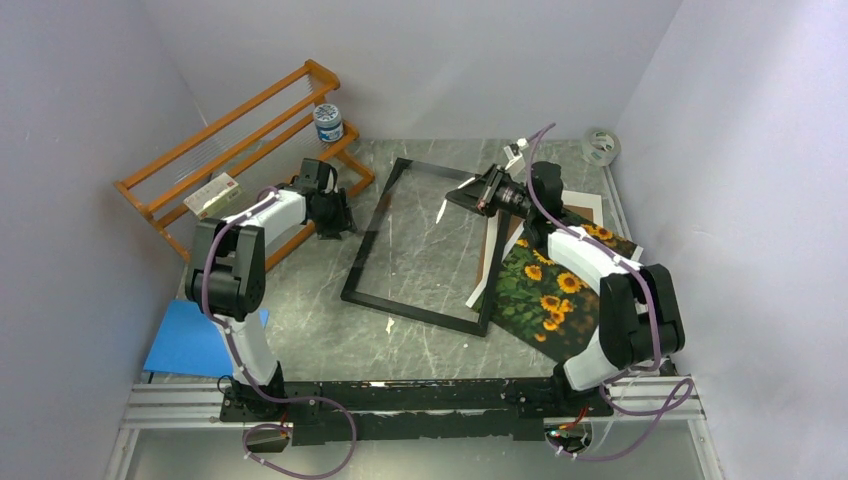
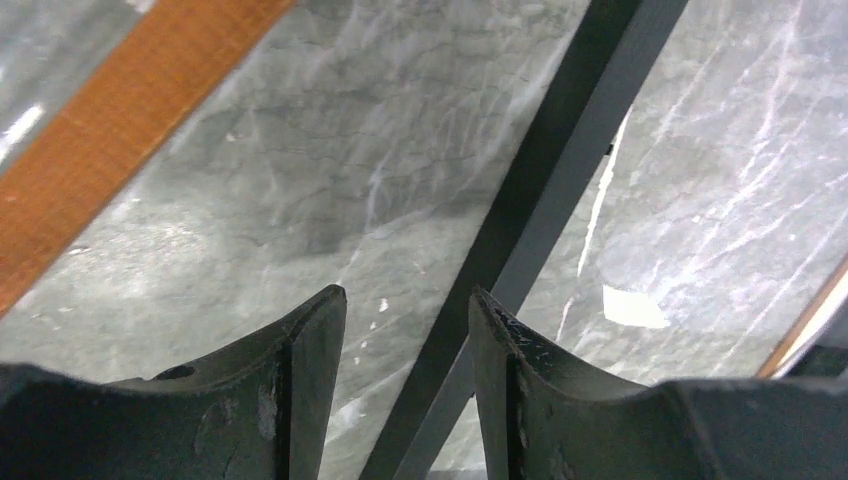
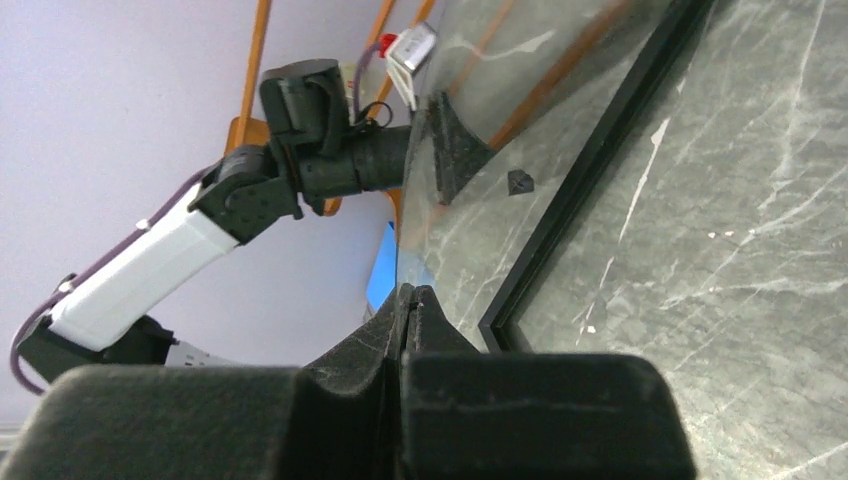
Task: Put the photo into the frame
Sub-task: Place the photo frame item in the photo frame.
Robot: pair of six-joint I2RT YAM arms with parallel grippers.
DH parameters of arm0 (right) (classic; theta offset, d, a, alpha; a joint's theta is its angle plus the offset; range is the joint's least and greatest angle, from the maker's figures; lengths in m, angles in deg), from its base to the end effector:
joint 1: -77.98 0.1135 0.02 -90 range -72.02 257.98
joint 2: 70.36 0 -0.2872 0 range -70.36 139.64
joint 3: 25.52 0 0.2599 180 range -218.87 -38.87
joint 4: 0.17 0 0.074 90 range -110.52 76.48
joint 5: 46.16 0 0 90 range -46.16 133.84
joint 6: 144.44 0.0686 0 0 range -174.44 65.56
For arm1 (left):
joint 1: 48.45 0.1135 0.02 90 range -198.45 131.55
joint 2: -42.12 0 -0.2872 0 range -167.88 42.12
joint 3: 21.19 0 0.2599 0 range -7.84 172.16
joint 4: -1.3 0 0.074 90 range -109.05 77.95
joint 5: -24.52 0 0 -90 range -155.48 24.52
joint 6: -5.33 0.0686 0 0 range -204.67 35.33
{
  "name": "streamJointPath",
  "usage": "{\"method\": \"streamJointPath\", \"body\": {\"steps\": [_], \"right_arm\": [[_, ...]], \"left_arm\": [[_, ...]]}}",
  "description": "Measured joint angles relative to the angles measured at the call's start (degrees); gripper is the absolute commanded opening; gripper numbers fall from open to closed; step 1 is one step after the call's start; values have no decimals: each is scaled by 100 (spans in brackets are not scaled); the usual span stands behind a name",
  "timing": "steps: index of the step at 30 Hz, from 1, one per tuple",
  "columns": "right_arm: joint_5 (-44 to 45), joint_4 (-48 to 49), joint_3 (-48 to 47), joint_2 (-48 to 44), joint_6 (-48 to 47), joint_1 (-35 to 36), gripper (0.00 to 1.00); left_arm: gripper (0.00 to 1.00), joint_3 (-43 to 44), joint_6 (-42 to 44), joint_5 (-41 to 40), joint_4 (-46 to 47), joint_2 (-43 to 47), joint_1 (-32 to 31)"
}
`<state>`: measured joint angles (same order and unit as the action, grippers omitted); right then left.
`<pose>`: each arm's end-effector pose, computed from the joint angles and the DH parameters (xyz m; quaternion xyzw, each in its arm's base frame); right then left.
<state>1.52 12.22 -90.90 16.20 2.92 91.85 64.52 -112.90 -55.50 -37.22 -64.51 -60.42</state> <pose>0.3466 0.1331 0.2872 0.0441 0.7447 0.5762 0.3338 0.4054 -0.0981 0.1740 -0.1132 0.9546 -0.1690 0.2177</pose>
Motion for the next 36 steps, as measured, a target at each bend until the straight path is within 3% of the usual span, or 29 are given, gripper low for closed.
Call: {"method": "streamJointPath", "body": {"steps": [7,14,20,36], "right_arm": [[195,-297,-15,315,-216,116,0],[505,-157,859,601,-382,26,0],[640,-299,1320,892,-457,-190,0],[173,-664,1128,1464,-1285,-522,0]], "left_arm": [[56,-2,31,-649,-304,223,0],[71,-33,15,-789,-385,245,0],[83,-52,96,-326,-363,243,0],[81,258,538,599,-365,-409,-46]]}}
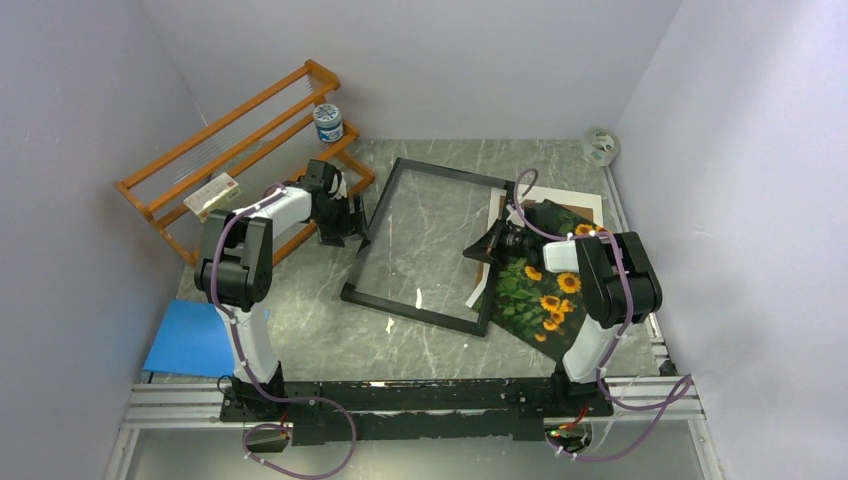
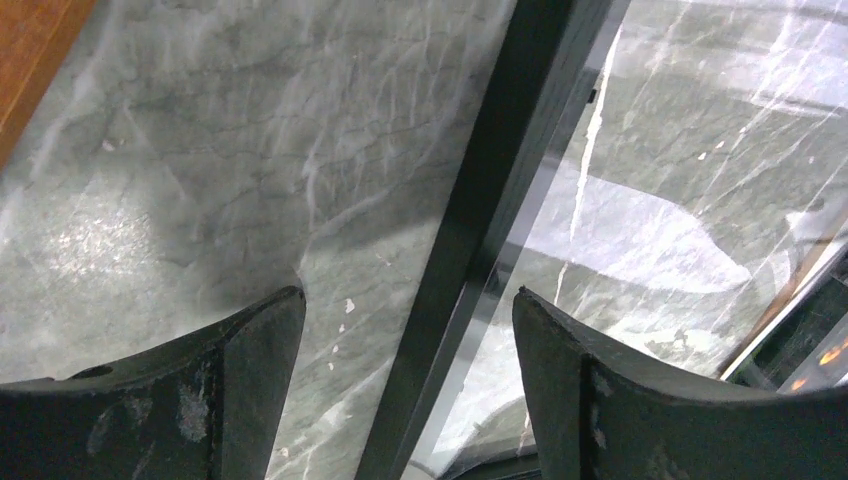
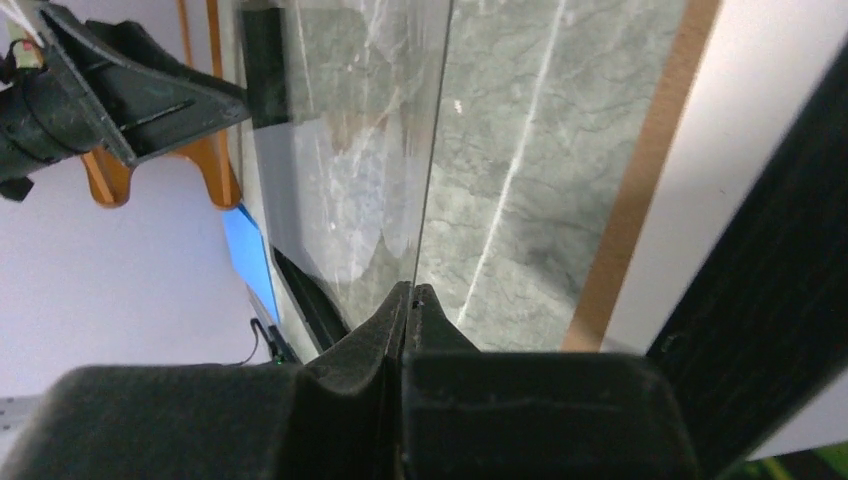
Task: Put the photo into the frame
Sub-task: Place the photo frame item in the photo frame.
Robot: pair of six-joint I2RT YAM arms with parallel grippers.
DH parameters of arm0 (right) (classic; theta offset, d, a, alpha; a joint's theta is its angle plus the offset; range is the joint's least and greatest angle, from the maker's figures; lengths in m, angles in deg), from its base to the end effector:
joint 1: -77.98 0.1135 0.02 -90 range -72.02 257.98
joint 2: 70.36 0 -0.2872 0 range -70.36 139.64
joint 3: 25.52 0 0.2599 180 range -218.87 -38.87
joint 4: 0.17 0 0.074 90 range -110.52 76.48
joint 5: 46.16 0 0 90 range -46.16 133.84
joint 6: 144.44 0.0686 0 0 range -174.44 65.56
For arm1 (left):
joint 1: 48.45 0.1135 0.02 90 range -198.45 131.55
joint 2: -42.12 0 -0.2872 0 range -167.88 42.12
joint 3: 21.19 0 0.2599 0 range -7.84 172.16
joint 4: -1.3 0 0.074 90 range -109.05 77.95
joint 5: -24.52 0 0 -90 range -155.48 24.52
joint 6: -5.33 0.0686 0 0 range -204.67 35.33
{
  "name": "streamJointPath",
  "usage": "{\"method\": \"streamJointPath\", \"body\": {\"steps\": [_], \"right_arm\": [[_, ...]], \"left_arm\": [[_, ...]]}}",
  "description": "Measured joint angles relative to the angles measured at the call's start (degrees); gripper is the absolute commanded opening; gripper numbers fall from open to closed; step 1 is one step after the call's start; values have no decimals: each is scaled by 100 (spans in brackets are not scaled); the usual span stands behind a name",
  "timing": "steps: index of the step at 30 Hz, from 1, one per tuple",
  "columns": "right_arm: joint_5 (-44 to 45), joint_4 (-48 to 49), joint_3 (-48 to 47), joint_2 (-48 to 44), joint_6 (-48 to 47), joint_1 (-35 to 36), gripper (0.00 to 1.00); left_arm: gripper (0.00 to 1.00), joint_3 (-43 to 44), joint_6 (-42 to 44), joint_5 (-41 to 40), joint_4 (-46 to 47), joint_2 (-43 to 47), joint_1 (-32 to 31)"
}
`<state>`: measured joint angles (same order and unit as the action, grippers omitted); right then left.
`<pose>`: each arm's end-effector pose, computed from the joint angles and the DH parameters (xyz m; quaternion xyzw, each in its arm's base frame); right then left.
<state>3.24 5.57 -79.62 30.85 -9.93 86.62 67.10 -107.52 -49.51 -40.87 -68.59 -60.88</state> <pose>0.3367 0.0963 0.1215 0.1273 0.8572 0.4555 0.2039 0.4079 -0.1092 0.1566 -0.0573 0.9648 -0.1951 0.1665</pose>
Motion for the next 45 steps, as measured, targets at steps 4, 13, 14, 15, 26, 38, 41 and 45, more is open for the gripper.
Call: {"method": "streamJointPath", "body": {"steps": [4,13,14,15,26,38,41,45], "right_arm": [[-273,-221,-210,28,-229,0,0],[-439,-811,-522,55,-518,-70,0],[-431,-866,-522,55,-542,-79,0],[-424,-909,-522,55,-557,-96,0],[-400,-1056,-522,59,-662,-160,0],[-382,-1174,-514,59,-686,-190,0],[-378,-1259,-514,59,-710,-203,0],[-378,-1344,-522,59,-752,-214,0]], "left_arm": [[81,109,66,127,2,-94,-4],[81,321,98,267,-44,-262,-4],[81,334,101,271,-44,-275,-4],[81,354,101,282,-55,-289,-4],[75,647,129,306,-103,-522,-103],[62,793,140,238,-116,-656,-197],[60,793,142,234,-105,-669,-197],[58,793,140,245,-81,-688,-201]]}}
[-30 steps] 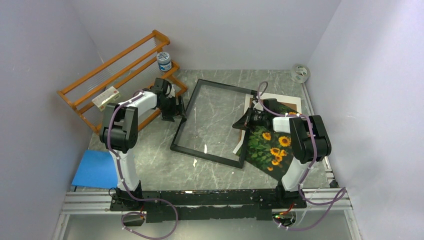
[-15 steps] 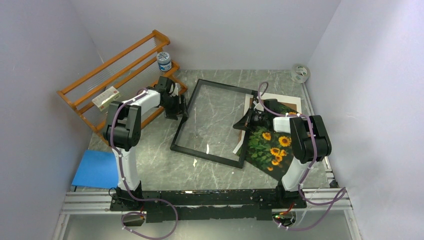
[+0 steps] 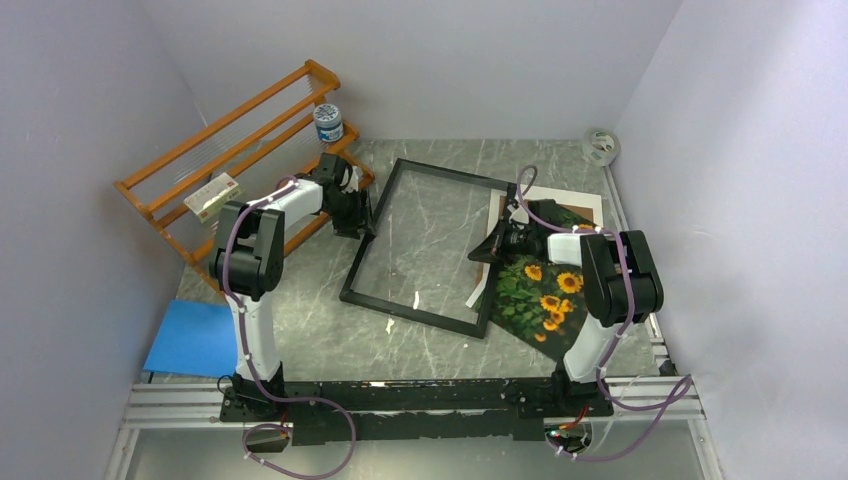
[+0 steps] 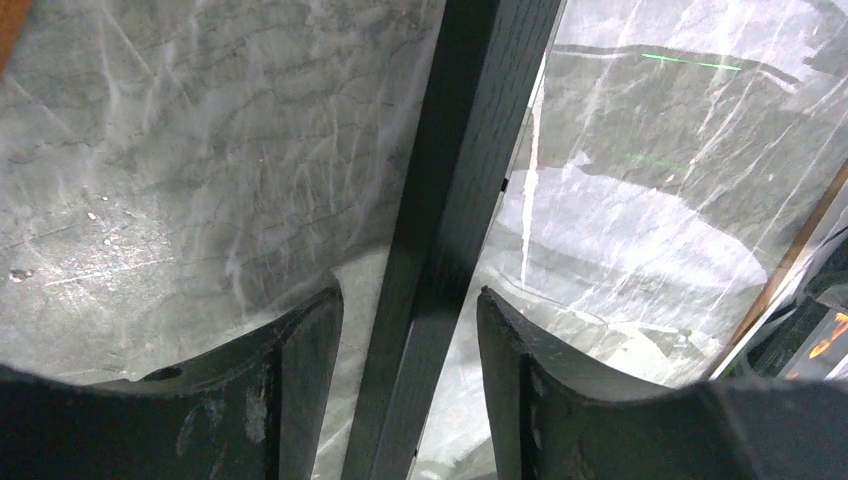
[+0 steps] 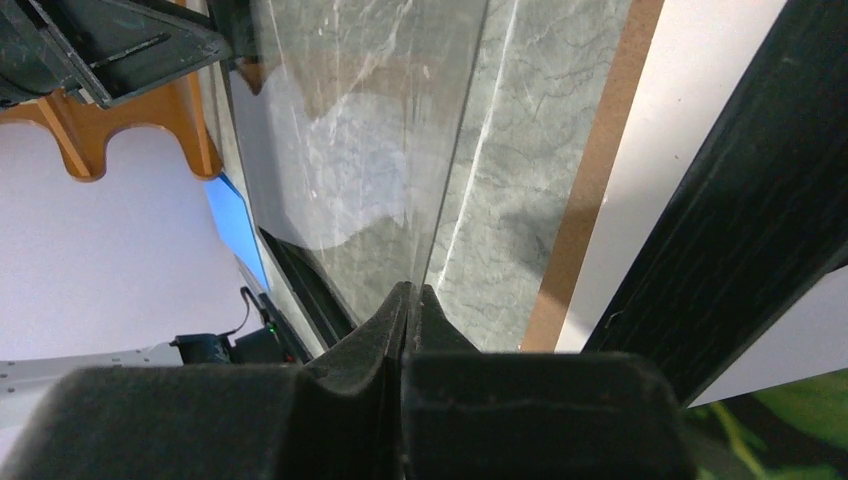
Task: Put the photo into the frame
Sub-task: Place the photo frame item in the photo frame.
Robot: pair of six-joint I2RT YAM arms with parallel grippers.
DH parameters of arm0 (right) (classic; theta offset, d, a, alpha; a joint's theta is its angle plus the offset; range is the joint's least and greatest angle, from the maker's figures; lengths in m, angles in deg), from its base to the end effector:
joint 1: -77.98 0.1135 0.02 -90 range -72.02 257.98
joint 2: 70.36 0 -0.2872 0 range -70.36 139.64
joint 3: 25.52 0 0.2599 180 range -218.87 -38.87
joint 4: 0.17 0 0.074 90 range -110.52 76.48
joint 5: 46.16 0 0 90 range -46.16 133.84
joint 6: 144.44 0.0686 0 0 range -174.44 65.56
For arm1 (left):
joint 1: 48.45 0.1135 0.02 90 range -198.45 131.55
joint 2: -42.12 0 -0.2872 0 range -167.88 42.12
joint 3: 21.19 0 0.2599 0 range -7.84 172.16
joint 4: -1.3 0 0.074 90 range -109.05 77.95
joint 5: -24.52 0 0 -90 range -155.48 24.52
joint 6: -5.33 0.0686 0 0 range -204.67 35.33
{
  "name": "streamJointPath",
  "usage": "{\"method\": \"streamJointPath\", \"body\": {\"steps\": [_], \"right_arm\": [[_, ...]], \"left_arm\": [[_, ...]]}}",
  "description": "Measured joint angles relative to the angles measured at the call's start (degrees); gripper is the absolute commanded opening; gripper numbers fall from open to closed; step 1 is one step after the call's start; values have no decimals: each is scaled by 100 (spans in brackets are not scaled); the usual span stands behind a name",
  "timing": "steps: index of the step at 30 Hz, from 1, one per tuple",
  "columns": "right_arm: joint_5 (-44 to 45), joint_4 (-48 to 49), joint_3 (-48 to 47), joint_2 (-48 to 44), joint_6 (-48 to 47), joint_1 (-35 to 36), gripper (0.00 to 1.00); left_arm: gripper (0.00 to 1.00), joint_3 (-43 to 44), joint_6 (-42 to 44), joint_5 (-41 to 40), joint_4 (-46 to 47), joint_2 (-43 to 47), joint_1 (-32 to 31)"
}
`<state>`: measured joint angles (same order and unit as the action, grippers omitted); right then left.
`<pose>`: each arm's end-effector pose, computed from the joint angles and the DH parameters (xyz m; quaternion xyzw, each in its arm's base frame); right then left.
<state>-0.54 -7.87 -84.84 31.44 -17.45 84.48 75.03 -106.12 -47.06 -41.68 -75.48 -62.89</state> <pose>0.3415 0.0872 0.1246 0.1048 0.8738 0.4467 0.1613 0.4355 -0.1345 0.1479 -0.0234 0.9629 -0.2160 0.1603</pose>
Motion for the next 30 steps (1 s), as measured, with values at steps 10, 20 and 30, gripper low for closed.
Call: {"method": "streamJointPath", "body": {"steps": [10,20,30], "right_arm": [[-9,-570,-254,24,-260,-7,0],[-74,-662,-326,225,-339,-11,13],[-90,-730,-326,225,-348,-7,34]], "left_arm": [[58,-2,2,-9,17,-4,-11],[58,-2,2,-9,20,-4,-11],[77,-96,-24,35,166,103,-74]]}}
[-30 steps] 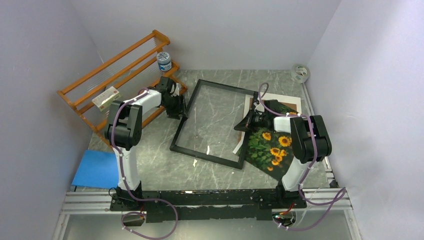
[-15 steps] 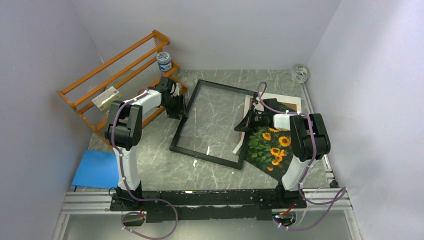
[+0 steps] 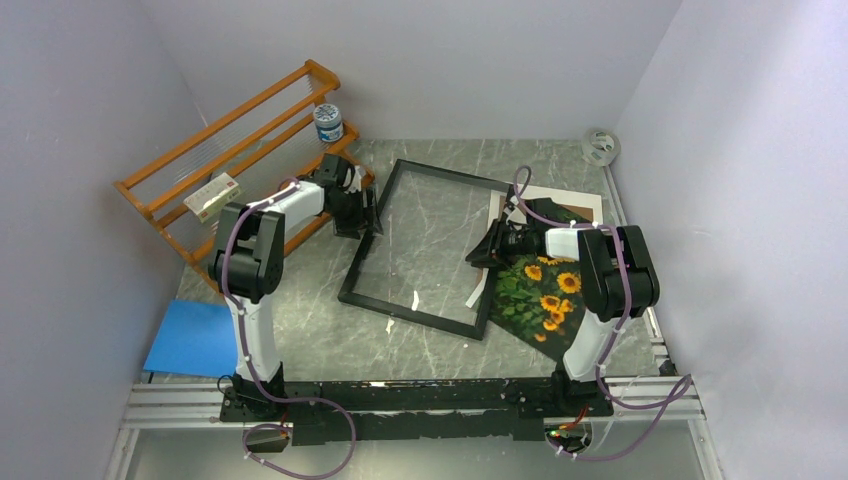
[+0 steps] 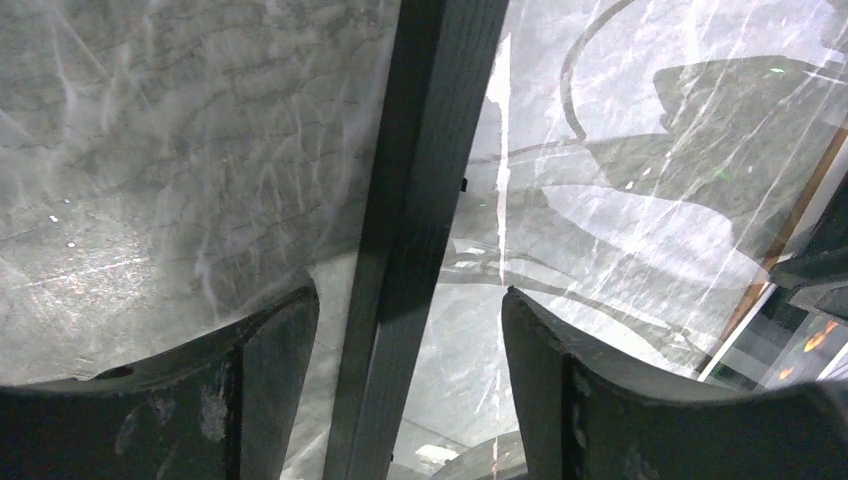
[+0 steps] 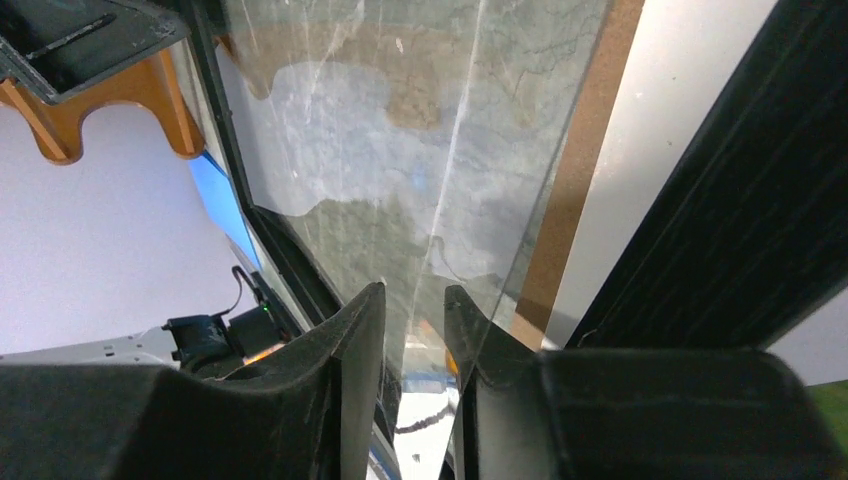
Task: Put the photo into the frame
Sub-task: Place the photo frame item in the photo frame.
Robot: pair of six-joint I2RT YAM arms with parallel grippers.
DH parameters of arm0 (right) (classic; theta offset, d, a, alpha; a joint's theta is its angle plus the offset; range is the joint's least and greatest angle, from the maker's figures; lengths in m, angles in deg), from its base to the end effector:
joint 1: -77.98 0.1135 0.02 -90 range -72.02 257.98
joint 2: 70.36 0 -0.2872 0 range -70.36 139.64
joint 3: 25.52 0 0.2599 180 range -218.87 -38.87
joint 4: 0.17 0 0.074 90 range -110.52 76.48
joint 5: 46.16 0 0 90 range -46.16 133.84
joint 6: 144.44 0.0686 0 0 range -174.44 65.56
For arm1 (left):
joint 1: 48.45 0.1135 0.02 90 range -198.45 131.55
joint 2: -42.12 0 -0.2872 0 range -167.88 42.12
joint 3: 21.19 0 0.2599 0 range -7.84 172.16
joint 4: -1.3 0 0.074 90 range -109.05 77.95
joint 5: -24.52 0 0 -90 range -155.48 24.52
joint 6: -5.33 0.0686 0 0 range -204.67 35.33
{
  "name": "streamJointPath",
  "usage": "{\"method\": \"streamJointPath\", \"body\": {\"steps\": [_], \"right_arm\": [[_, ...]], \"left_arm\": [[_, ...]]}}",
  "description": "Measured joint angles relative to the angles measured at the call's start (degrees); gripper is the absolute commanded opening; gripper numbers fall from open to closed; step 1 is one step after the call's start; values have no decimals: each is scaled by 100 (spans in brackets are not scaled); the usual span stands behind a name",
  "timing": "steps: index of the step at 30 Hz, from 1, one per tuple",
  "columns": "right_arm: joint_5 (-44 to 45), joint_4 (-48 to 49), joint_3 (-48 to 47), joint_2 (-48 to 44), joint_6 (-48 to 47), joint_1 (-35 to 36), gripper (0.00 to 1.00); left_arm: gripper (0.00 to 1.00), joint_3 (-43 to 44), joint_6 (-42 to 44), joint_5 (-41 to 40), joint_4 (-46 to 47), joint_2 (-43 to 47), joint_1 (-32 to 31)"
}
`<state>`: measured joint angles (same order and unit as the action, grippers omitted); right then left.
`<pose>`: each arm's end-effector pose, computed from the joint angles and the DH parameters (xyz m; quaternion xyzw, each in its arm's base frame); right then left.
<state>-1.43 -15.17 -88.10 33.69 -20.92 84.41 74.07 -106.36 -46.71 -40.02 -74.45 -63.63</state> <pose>0.3443 0.0879 0.1181 0.0991 0.8852 0.4373 0.1243 0.4328 -0.1403 0.1525 -0.0159 0.9592 -0.2241 0.1713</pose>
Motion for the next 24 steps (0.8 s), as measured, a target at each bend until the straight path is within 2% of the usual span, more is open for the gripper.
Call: {"method": "streamJointPath", "body": {"steps": [4,10,15,19,24], "right_arm": [[-9,11,0,0,42,9,39],[-20,103,2,-2,103,24,40],[-9,175,17,-2,118,26,40],[13,175,20,-2,114,31,39],[111,170,24,-13,92,57,37]], "left_arm": [[82,-57,2,-17,96,59,-44],[85,190,9,-299,133,-31,-170],[85,1134,70,-905,138,-555,-428],[83,1980,162,-1700,94,-1102,-671],[73,2944,367,-2387,66,-1821,-817]]}}
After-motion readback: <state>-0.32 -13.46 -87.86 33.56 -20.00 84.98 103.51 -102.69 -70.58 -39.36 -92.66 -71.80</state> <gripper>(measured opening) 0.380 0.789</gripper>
